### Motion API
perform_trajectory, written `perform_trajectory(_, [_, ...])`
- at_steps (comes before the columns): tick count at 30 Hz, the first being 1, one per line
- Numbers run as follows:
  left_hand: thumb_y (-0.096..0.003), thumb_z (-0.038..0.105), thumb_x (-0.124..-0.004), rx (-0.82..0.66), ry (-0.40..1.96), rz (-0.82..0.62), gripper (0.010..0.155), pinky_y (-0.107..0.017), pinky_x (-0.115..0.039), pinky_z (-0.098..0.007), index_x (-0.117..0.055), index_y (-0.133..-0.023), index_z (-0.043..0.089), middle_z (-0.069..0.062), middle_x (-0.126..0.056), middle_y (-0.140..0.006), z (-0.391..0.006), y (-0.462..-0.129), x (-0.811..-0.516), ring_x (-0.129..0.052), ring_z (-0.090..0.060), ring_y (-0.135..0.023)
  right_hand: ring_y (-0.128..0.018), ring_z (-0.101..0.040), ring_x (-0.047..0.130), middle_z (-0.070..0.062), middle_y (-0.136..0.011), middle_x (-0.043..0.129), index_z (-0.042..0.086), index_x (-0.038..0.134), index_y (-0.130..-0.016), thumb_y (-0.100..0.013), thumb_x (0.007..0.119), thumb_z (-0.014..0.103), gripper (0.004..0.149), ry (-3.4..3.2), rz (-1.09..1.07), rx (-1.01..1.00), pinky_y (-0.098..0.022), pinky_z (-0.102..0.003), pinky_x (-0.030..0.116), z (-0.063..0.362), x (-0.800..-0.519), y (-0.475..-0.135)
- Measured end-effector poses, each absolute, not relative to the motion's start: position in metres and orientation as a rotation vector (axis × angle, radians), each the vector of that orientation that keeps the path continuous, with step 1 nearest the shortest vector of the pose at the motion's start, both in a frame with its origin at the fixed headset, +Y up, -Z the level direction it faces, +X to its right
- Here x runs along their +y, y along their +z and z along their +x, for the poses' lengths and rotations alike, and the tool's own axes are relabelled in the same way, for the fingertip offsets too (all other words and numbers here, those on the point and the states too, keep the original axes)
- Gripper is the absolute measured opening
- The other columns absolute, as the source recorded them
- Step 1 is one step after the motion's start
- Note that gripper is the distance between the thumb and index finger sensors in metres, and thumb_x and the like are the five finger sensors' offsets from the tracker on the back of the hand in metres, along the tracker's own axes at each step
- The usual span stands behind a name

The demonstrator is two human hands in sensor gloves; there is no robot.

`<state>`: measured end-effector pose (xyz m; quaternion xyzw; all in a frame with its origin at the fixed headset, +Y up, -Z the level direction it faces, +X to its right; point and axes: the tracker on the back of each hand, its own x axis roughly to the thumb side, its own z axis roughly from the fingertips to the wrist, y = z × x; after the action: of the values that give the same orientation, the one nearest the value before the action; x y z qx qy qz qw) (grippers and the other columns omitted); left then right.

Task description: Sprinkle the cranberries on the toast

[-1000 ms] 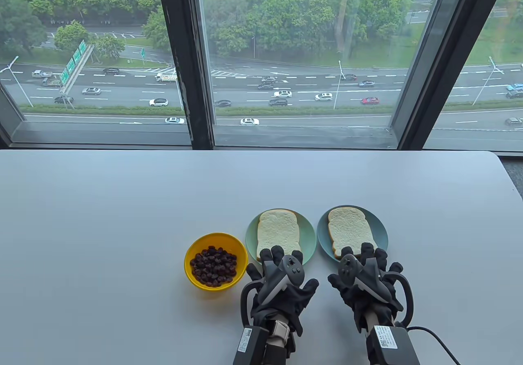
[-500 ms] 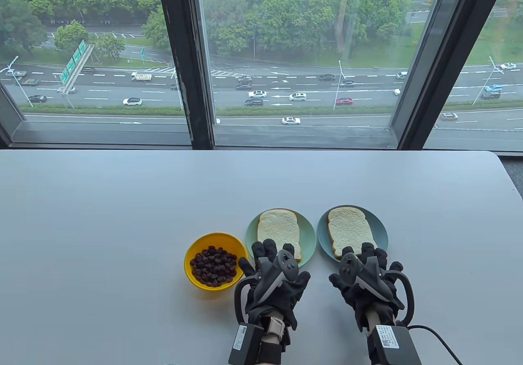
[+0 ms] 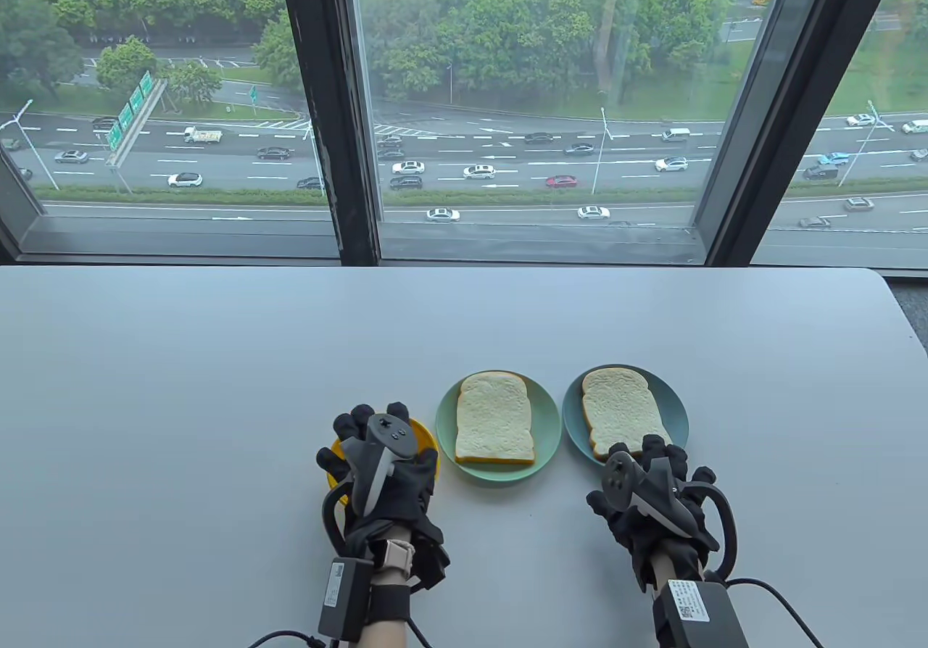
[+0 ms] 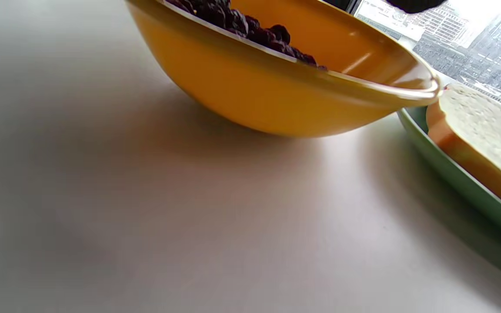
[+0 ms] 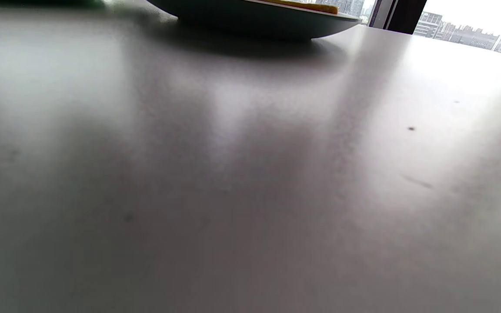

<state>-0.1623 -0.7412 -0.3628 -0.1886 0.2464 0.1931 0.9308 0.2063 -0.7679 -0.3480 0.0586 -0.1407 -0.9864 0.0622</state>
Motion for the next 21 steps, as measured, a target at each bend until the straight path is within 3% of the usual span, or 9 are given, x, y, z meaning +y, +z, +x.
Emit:
perform_trajectory(5, [-0.0505, 0.059, -0.060, 0.644, 0.536, -0.455, 0.079, -0.087, 0.013, -0.043, 0.006, -0.091, 0.071, 0.030, 0.028, -0.109, -0.194, -0.358, -0.753, 0.031, -0.001, -0.106, -0.099, -0.047, 0.017, -0.017, -0.105, 0.003, 0.036, 0.008, -0.101, -0.039, 0.034, 0.073, 0.077, -2.991, 0.195, -0.412, -0.064, -0.073, 0.031, 0.208, -0.768, -0.348])
perform_trajectory(12, [-0.0559, 0.045, -0.061, 0.698, 0.539, -0.469, 0.077, -0.095, -0.029, -0.028, 0.002, -0.096, 0.063, 0.023, 0.007, -0.118, -0.198, -0.358, -0.761, -0.012, -0.009, -0.116, -0.099, -0.046, 0.017, -0.017, -0.105, 0.004, 0.036, 0.009, -0.101, -0.039, 0.035, 0.072, 0.076, -2.981, 0.187, -0.405, -0.065, -0.072, 0.031, 0.207, -0.768, -0.348])
perform_trajectory(16, [-0.0568, 0.039, -0.061, 0.722, 0.591, -0.448, 0.075, -0.086, -0.053, -0.029, -0.003, -0.101, 0.056, 0.016, -0.018, -0.122, -0.199, -0.357, -0.761, -0.043, -0.012, -0.109, -0.099, -0.046, 0.018, -0.017, -0.105, 0.004, 0.036, 0.010, -0.101, -0.039, 0.036, 0.072, 0.076, -2.987, 0.191, -0.404, -0.065, -0.072, 0.032, 0.208, -0.769, -0.349])
perform_trajectory(19, [-0.0568, 0.037, -0.062, 0.804, 0.563, -0.398, 0.072, -0.075, -0.069, -0.032, -0.009, -0.104, 0.051, 0.013, -0.049, -0.109, -0.204, -0.353, -0.757, -0.061, -0.011, -0.097, -0.099, -0.046, 0.018, -0.017, -0.105, 0.005, 0.036, 0.011, -0.101, -0.039, 0.036, 0.072, 0.076, -2.990, 0.193, -0.405, -0.065, -0.072, 0.032, 0.208, -0.769, -0.349])
perform_trajectory(21, [-0.0548, 0.038, -0.062, 0.803, 0.568, -0.422, 0.072, -0.064, -0.079, -0.032, -0.012, -0.106, 0.050, 0.013, -0.058, -0.102, -0.207, -0.351, -0.758, -0.070, -0.009, -0.089, -0.099, -0.046, 0.018, -0.017, -0.105, 0.005, 0.036, 0.012, -0.101, -0.039, 0.036, 0.072, 0.076, -2.990, 0.196, -0.409, -0.065, -0.072, 0.032, 0.208, -0.769, -0.349])
